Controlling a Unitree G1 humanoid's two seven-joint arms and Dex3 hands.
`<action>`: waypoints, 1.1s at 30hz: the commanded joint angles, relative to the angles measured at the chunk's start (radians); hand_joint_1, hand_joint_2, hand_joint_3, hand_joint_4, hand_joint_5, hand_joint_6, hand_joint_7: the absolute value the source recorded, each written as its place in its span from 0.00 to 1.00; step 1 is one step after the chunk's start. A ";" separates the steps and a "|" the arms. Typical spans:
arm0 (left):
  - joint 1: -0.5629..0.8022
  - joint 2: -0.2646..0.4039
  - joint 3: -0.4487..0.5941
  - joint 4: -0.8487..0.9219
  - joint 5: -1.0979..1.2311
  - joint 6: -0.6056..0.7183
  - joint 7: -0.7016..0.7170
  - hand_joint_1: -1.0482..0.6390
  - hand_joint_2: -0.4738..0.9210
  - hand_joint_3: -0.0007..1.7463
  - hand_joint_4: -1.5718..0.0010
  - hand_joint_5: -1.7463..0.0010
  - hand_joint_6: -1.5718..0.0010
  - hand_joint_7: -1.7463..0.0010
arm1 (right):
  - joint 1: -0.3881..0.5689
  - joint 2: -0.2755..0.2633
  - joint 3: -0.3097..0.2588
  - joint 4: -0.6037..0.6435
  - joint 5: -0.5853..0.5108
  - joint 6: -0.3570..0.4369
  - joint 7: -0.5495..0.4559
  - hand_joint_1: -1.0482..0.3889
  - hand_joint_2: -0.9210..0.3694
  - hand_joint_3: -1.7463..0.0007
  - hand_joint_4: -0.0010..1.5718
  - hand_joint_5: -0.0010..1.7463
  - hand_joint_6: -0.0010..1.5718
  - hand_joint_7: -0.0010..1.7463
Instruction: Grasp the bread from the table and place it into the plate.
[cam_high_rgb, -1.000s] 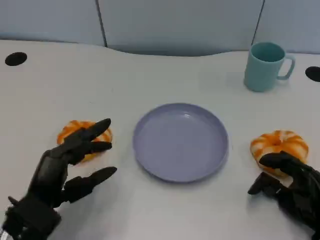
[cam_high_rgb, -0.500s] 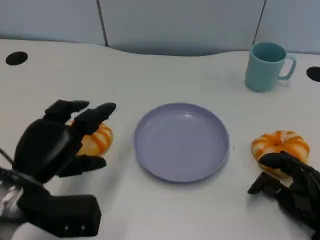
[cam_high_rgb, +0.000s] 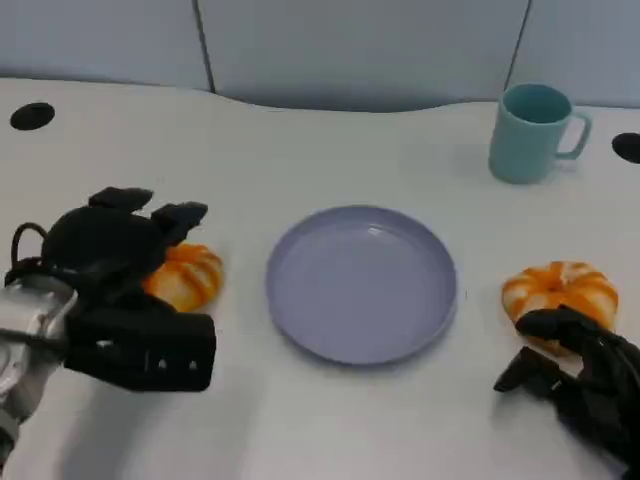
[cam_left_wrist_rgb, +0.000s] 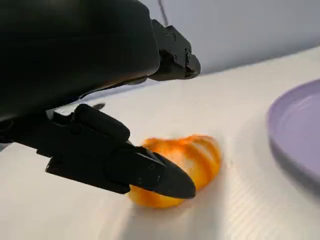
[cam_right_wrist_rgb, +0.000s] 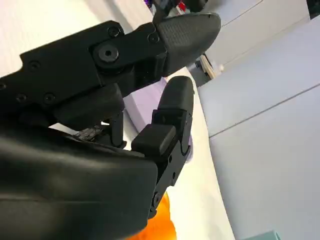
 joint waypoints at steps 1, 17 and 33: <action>-0.093 -0.011 -0.057 0.186 -0.025 0.014 0.017 0.18 0.97 0.00 0.98 0.92 0.90 1.00 | 0.038 0.001 0.006 -0.013 -0.007 0.020 -0.014 0.42 0.00 0.95 0.43 0.74 0.50 0.44; -0.309 -0.143 -0.207 0.691 -0.080 0.068 0.163 0.20 0.99 0.00 1.00 0.93 0.93 1.00 | 0.069 -0.002 0.004 -0.066 0.010 0.051 0.000 0.42 0.00 0.93 0.42 0.76 0.49 0.46; -0.378 -0.224 -0.249 0.762 -0.114 0.155 0.161 0.23 0.96 0.00 1.00 1.00 0.94 1.00 | 0.089 -0.005 -0.007 -0.060 0.028 0.061 0.029 0.43 0.00 0.94 0.46 0.71 0.51 0.42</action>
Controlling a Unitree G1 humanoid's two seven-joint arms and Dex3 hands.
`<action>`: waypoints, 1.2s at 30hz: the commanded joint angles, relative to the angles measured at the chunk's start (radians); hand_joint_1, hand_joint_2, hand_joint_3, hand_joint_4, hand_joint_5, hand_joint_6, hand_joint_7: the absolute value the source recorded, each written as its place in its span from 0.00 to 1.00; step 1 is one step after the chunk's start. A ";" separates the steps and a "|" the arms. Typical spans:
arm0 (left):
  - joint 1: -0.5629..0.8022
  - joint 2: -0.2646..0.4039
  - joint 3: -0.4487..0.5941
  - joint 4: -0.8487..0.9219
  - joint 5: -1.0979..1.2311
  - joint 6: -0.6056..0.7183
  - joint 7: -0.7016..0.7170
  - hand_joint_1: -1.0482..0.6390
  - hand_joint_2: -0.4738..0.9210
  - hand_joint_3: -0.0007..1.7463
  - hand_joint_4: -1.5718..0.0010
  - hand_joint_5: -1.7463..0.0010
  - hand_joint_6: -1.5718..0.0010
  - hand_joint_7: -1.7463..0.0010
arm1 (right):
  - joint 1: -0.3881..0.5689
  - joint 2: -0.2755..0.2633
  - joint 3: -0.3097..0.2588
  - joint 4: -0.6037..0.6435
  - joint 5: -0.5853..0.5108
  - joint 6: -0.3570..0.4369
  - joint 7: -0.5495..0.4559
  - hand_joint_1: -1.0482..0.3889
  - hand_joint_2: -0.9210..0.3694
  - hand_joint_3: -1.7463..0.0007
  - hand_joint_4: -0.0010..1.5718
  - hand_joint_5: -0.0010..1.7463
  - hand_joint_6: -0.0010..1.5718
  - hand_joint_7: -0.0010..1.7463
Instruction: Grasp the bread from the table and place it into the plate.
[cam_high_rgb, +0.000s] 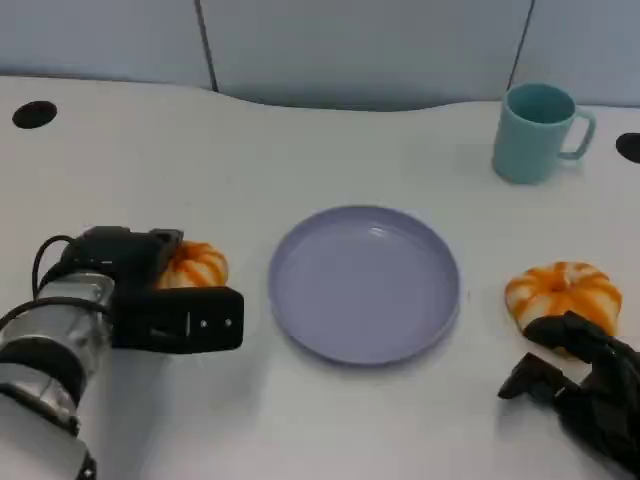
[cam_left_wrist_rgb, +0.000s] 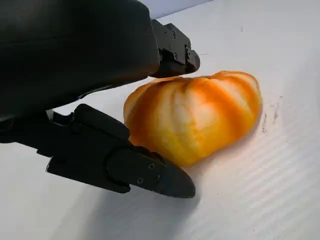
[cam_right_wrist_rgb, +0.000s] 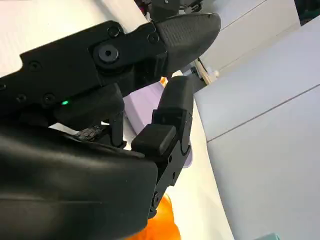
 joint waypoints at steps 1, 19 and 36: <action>-0.037 -0.028 -0.024 0.019 -0.001 0.038 -0.007 0.23 0.96 0.00 0.99 1.00 0.94 1.00 | 0.058 -0.005 0.002 -0.029 0.004 0.035 -0.003 0.43 0.00 0.94 0.46 0.72 0.51 0.42; 0.057 -0.049 -0.027 0.038 -0.047 0.038 0.060 0.42 0.99 0.01 0.73 0.93 0.70 0.98 | 0.098 -0.008 0.001 -0.068 0.015 0.042 0.006 0.45 0.00 0.93 0.45 0.70 0.51 0.42; 0.066 0.010 0.029 0.027 -0.106 -0.091 0.269 0.48 0.99 0.18 0.57 0.00 0.70 0.05 | 0.048 -0.024 -0.007 0.021 0.011 0.005 0.002 0.43 0.00 0.94 0.45 0.71 0.50 0.43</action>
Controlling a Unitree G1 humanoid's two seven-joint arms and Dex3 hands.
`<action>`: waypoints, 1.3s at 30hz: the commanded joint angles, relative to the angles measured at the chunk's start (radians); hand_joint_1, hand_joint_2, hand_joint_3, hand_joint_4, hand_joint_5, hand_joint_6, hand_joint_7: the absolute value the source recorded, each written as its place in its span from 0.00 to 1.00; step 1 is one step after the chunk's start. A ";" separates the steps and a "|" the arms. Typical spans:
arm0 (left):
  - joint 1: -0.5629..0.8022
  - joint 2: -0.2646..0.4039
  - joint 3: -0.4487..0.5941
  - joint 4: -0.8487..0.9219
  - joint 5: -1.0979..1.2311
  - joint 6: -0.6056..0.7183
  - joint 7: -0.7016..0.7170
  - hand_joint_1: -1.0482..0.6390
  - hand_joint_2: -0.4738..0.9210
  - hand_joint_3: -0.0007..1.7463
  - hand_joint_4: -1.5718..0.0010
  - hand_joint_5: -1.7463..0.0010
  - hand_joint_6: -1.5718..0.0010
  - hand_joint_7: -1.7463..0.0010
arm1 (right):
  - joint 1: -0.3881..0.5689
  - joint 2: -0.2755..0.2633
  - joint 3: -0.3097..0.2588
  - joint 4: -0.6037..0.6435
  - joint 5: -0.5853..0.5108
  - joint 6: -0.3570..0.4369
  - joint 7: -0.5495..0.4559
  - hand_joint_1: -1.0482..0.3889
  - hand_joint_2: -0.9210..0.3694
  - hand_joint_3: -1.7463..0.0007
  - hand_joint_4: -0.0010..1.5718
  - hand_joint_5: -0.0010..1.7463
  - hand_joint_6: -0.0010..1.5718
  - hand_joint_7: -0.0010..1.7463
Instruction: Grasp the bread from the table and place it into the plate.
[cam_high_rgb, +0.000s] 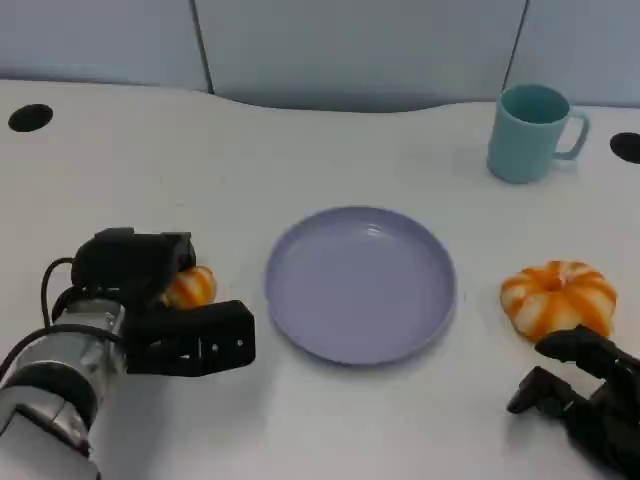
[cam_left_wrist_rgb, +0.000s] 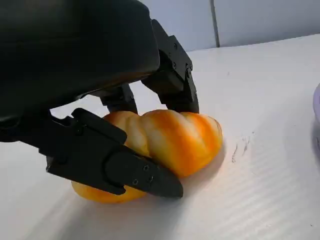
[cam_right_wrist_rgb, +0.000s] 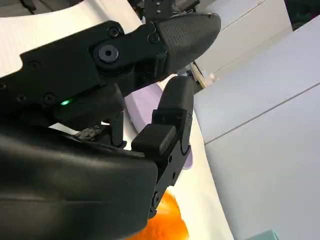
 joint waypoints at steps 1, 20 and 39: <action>0.007 0.034 0.042 0.008 -0.048 -0.031 -0.024 0.49 0.99 0.18 0.57 0.00 0.71 0.03 | -0.003 -0.019 -0.005 0.064 -0.021 -0.009 -0.026 0.43 0.00 0.94 0.45 0.71 0.50 0.43; -0.061 0.076 0.143 -0.040 -0.129 -0.227 0.062 0.48 0.90 0.34 0.49 0.00 0.58 0.01 | -0.085 -0.033 -0.016 0.204 -0.044 -0.067 -0.024 0.42 0.00 0.96 0.45 0.72 0.54 0.39; -0.140 -0.043 0.048 -0.083 -0.060 -0.413 0.161 0.50 0.63 0.58 0.45 0.00 0.57 0.00 | -0.070 -0.022 -0.003 0.160 -0.053 -0.040 -0.038 0.42 0.00 0.97 0.44 0.73 0.53 0.41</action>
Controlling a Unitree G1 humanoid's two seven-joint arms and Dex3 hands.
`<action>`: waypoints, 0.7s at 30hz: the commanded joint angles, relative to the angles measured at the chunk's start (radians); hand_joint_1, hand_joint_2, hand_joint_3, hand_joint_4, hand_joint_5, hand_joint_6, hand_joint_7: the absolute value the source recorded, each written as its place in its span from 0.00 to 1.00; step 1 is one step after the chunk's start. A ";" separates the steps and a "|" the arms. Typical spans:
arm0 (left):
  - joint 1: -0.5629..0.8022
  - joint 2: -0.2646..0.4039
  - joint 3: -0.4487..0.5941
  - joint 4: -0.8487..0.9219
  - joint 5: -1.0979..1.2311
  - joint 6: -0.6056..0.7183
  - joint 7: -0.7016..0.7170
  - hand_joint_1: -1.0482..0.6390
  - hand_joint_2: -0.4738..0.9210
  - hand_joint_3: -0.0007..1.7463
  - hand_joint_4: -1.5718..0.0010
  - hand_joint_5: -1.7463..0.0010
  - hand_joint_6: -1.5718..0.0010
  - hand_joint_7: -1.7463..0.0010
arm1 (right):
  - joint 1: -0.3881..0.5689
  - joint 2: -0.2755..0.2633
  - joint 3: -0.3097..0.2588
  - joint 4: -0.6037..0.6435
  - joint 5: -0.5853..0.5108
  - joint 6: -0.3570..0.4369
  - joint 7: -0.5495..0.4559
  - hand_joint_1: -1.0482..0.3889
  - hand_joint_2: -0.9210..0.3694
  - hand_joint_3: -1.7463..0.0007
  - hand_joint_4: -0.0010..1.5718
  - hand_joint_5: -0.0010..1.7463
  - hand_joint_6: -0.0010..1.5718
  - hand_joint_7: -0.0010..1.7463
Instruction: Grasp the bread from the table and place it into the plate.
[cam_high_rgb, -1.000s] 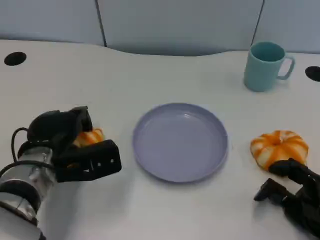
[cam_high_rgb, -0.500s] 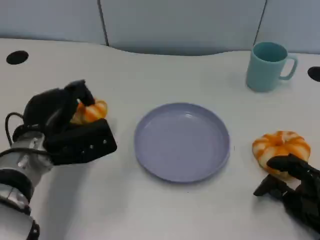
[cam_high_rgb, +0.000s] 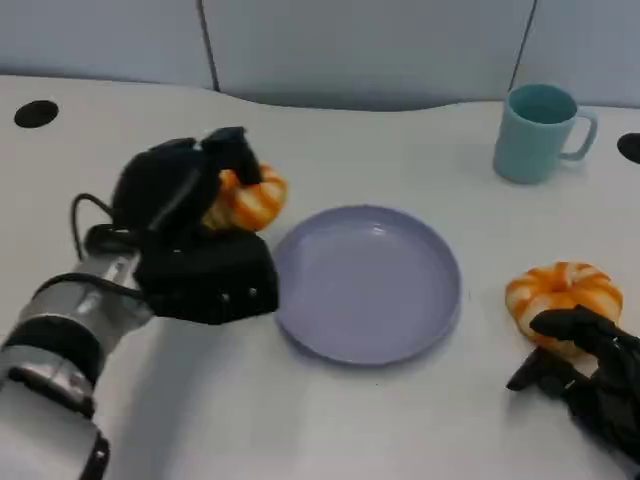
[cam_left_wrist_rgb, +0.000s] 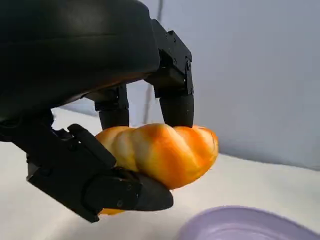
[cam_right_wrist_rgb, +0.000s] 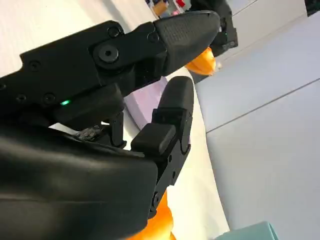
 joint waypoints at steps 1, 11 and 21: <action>-0.048 -0.033 -0.026 -0.015 0.025 -0.029 0.029 0.50 0.62 0.62 0.45 0.00 0.57 0.00 | 0.038 0.001 0.002 0.010 -0.010 0.022 -0.007 0.42 0.00 0.97 0.44 0.73 0.53 0.41; -0.082 -0.146 -0.101 -0.011 0.092 -0.018 0.051 0.50 0.63 0.70 0.41 0.00 0.54 0.00 | 0.022 0.004 -0.002 0.047 -0.009 0.011 0.010 0.43 0.00 0.96 0.47 0.70 0.53 0.41; -0.090 -0.180 -0.123 0.006 0.105 0.007 0.027 0.52 0.60 0.70 0.40 0.00 0.52 0.00 | 0.022 0.007 0.000 0.043 -0.010 0.024 0.015 0.44 0.00 0.95 0.47 0.68 0.52 0.40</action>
